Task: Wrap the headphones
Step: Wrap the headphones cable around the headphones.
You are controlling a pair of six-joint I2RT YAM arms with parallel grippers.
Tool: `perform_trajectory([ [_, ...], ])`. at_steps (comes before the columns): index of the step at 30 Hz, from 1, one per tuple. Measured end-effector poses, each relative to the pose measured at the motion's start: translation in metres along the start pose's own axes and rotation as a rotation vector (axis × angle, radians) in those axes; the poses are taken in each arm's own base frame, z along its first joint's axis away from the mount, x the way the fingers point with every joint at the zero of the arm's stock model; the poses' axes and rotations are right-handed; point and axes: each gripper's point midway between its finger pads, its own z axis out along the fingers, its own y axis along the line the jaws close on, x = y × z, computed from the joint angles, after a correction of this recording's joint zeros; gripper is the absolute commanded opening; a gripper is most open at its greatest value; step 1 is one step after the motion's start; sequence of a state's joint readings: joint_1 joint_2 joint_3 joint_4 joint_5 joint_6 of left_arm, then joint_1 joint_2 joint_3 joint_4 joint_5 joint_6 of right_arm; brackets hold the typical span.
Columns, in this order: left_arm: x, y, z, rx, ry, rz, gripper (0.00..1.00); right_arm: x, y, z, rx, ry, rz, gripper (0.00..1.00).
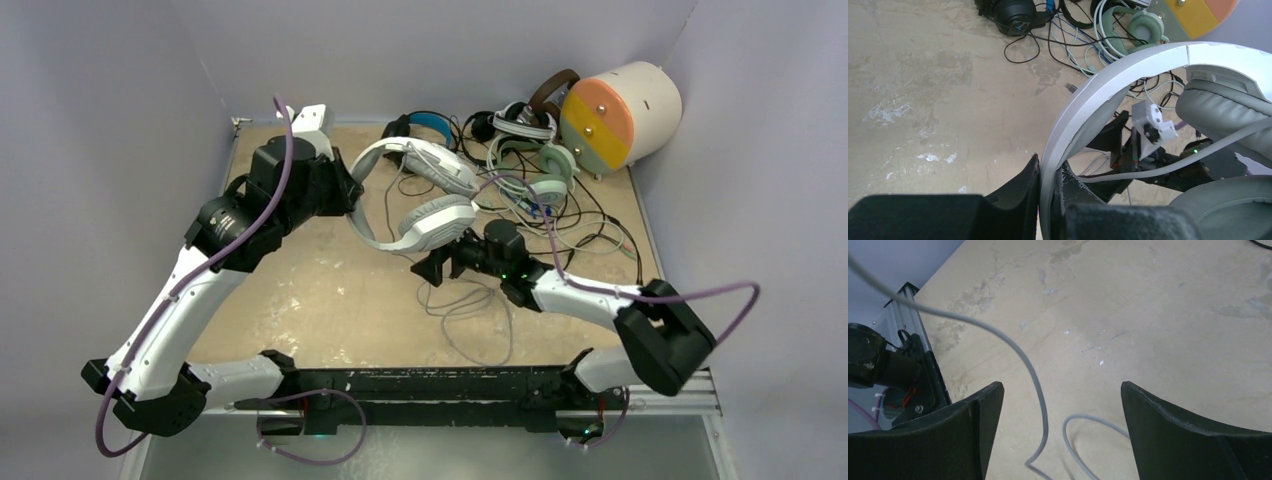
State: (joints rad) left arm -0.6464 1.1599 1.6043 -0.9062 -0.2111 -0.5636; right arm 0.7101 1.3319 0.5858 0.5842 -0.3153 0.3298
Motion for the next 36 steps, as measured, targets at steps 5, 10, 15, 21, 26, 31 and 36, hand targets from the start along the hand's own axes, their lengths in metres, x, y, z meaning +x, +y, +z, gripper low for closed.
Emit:
perform_trajectory([
  [5,-0.001,0.000,0.000,-0.002,-0.004,0.002,0.00,0.012,-0.003,0.027,-0.041,0.040,0.050,0.85],
  [10,-0.005,0.002,0.004,-0.015,-0.017,0.006,0.00,0.048,-0.008,0.044,-0.058,0.129,0.123,0.50],
  [15,-0.013,0.013,0.028,-0.050,-0.019,-0.006,0.00,0.063,0.012,0.047,-0.109,0.171,0.126,0.05],
  [21,-0.032,0.069,0.065,-0.178,-0.026,-0.082,0.00,0.058,0.052,0.024,-0.220,0.150,0.081,0.00],
  [26,-0.055,0.132,0.083,-0.276,-0.067,-0.209,0.00,0.069,0.086,0.010,-0.292,0.200,0.008,0.00],
  [31,-0.072,0.167,0.094,-0.306,-0.114,-0.309,0.00,0.080,0.118,-0.007,-0.367,0.261,-0.080,0.00],
  [36,-0.072,0.188,0.103,-0.343,-0.126,-0.361,0.00,0.059,0.141,-0.008,-0.400,0.309,-0.160,0.01],
])
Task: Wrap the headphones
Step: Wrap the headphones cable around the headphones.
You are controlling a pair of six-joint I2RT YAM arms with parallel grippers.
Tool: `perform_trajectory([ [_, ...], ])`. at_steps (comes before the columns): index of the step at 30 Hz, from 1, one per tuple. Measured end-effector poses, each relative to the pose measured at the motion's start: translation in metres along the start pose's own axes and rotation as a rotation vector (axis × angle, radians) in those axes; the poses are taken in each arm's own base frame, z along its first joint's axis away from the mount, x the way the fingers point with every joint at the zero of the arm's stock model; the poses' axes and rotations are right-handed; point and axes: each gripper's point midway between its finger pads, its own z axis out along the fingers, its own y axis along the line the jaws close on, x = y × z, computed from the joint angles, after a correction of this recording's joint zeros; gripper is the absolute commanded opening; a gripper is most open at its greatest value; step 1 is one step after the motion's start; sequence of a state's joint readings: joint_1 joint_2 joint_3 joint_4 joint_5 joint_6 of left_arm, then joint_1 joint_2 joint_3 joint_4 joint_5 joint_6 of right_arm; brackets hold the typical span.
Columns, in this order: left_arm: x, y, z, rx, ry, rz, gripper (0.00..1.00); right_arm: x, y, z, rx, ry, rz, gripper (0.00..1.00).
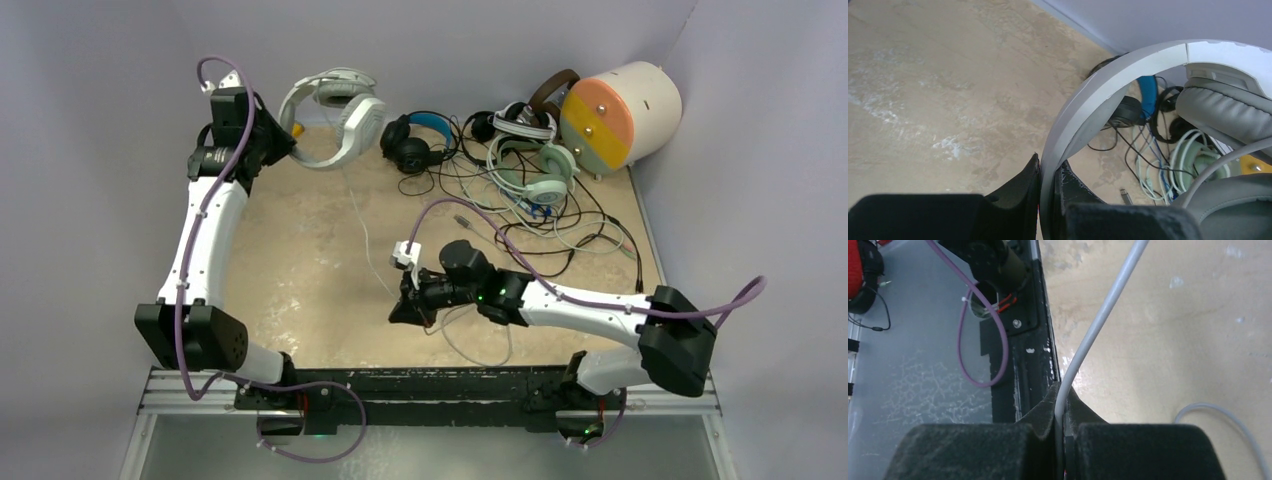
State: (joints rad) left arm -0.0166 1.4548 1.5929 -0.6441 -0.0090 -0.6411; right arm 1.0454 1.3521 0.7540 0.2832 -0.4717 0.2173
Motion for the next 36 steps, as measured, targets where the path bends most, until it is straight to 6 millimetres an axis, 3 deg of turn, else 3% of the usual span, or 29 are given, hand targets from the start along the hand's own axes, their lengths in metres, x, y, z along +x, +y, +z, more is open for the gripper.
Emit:
perform_trajectory([
  [10,0.027,0.044,0.015,-0.215,-0.005,0.061,0.00,-0.089,0.021,-0.040,0.101,-0.025,-0.108,0.00],
  [19,0.076,0.031,0.013,-0.291,0.018,0.359,0.00,-0.159,0.025,-0.090,0.281,-0.068,-0.194,0.00],
  [22,0.109,0.026,0.014,-0.286,0.057,0.537,0.00,-0.178,0.013,-0.102,0.389,-0.082,-0.218,0.00],
  [25,0.147,0.015,0.007,-0.232,0.119,0.747,0.00,-0.180,-0.010,-0.108,0.504,-0.060,-0.215,0.00],
  [28,0.170,0.008,0.002,-0.185,0.160,0.902,0.00,-0.172,-0.039,-0.112,0.598,-0.014,-0.182,0.00],
  [31,0.181,0.018,-0.003,-0.181,0.187,0.995,0.00,-0.164,-0.074,-0.123,0.682,0.022,-0.118,0.00],
  [36,0.186,0.032,-0.010,-0.165,0.212,1.068,0.00,-0.163,-0.098,-0.141,0.758,0.019,-0.072,0.01],
])
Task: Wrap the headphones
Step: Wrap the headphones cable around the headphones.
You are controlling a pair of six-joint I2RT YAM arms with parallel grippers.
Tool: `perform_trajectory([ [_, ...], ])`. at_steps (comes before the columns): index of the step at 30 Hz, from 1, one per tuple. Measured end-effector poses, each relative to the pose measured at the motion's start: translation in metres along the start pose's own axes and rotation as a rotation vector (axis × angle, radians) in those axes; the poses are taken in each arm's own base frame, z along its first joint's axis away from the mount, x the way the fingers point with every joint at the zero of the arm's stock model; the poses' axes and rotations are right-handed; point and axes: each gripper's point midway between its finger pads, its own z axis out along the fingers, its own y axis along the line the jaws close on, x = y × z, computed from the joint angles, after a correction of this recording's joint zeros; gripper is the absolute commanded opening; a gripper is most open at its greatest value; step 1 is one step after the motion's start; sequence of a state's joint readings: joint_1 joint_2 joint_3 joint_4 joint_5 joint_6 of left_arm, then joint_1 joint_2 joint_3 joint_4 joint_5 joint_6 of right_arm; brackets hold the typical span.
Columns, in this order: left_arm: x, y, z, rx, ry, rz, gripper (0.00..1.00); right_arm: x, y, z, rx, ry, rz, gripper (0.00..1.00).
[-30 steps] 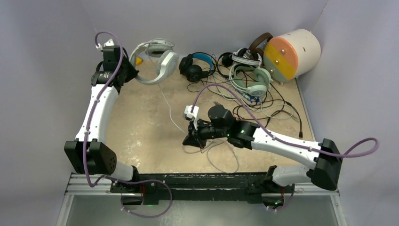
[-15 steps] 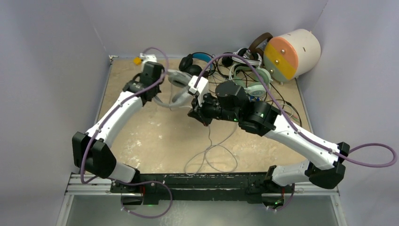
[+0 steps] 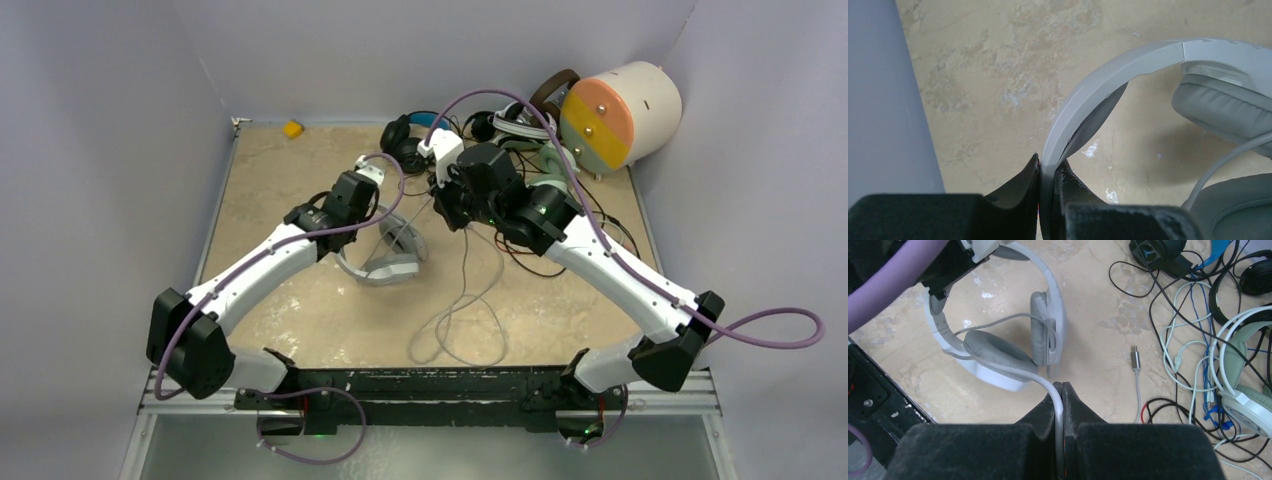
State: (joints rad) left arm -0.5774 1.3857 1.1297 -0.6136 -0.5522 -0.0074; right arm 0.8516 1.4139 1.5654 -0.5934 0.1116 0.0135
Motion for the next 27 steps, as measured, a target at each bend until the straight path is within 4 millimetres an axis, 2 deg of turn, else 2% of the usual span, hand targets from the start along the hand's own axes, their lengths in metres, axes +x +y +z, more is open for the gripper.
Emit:
perform_trajectory([
  [5,-0.001,-0.011,-0.016,0.108,-0.070,0.020,0.00,-0.007,-0.006,-0.002,0.012,-0.017,0.010,0.02],
  [8,-0.003,-0.017,-0.033,0.192,-0.140,0.019,0.00,-0.008,-0.018,0.001,0.018,-0.017,0.045,0.02],
  [12,-0.013,-0.025,-0.057,0.301,-0.232,0.010,0.00,-0.001,-0.031,0.014,0.009,0.011,0.091,0.02],
  [16,-0.017,-0.036,-0.076,0.413,-0.286,0.028,0.00,0.006,-0.032,0.032,-0.031,0.043,0.122,0.01],
  [21,-0.013,-0.052,-0.087,0.522,-0.292,0.051,0.00,0.015,-0.030,0.049,-0.076,0.076,0.162,0.01],
  [27,-0.012,-0.063,-0.095,0.588,-0.295,0.043,0.00,0.016,-0.027,0.054,-0.123,0.076,0.203,0.00],
])
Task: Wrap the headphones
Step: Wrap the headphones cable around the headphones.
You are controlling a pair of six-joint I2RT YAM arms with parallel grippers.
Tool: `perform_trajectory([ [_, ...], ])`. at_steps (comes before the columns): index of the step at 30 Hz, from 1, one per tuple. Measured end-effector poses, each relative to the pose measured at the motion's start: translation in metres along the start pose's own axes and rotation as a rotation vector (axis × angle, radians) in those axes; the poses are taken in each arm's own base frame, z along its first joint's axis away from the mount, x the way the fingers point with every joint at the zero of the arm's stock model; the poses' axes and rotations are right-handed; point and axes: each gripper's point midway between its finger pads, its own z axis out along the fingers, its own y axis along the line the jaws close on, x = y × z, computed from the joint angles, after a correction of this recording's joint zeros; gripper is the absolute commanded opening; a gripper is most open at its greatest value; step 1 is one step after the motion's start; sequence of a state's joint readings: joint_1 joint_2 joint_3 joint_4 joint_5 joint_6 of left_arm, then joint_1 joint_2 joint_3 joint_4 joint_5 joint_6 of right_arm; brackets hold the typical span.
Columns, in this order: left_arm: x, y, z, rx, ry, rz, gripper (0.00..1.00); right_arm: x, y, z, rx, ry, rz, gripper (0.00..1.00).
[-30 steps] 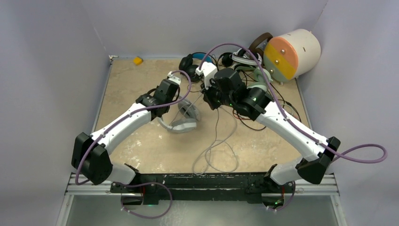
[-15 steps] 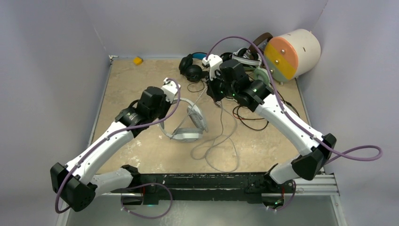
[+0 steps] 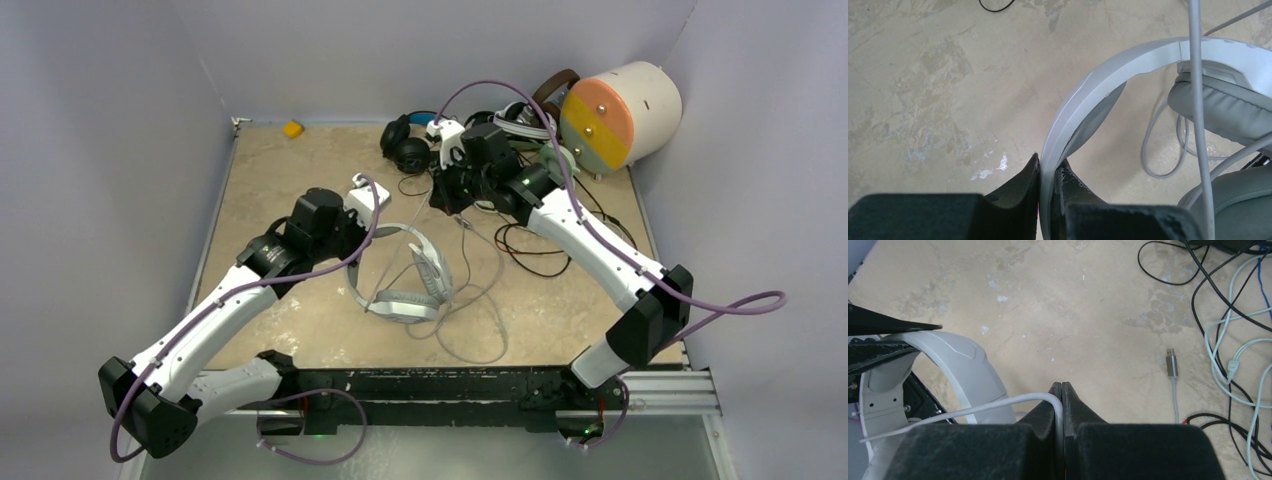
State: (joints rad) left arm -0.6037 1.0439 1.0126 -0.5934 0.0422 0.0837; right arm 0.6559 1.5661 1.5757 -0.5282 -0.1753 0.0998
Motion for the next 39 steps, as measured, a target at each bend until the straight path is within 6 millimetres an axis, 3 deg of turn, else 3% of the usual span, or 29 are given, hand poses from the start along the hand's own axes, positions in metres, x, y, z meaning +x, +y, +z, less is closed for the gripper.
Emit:
perform_trajectory([
  [4,0.001,-0.003,-0.001,0.003,0.006,-0.043,0.00,0.012,-0.006,0.004,0.009,0.001,0.023,0.00],
  [11,0.000,-0.007,-0.004,0.012,0.000,-0.111,0.00,0.063,-0.032,0.007,0.033,0.029,0.140,0.00],
  [19,-0.008,-0.019,-0.013,0.059,-0.011,-0.213,0.00,0.083,-0.022,0.028,-0.087,-0.037,0.147,0.07],
  [25,-0.041,-0.034,-0.042,0.139,-0.094,-0.300,0.00,0.075,-0.006,0.037,-0.219,-0.152,0.116,0.18],
  [30,-0.094,-0.043,-0.086,0.215,-0.222,-0.355,0.00,0.068,-0.006,0.039,-0.260,-0.236,0.114,0.19],
  [34,-0.123,-0.045,-0.110,0.237,-0.290,-0.416,0.00,0.052,-0.001,0.040,-0.305,-0.302,0.107,0.19],
  [39,-0.127,-0.046,-0.107,0.243,-0.262,-0.493,0.00,0.051,0.003,0.052,-0.358,-0.322,0.121,0.21],
])
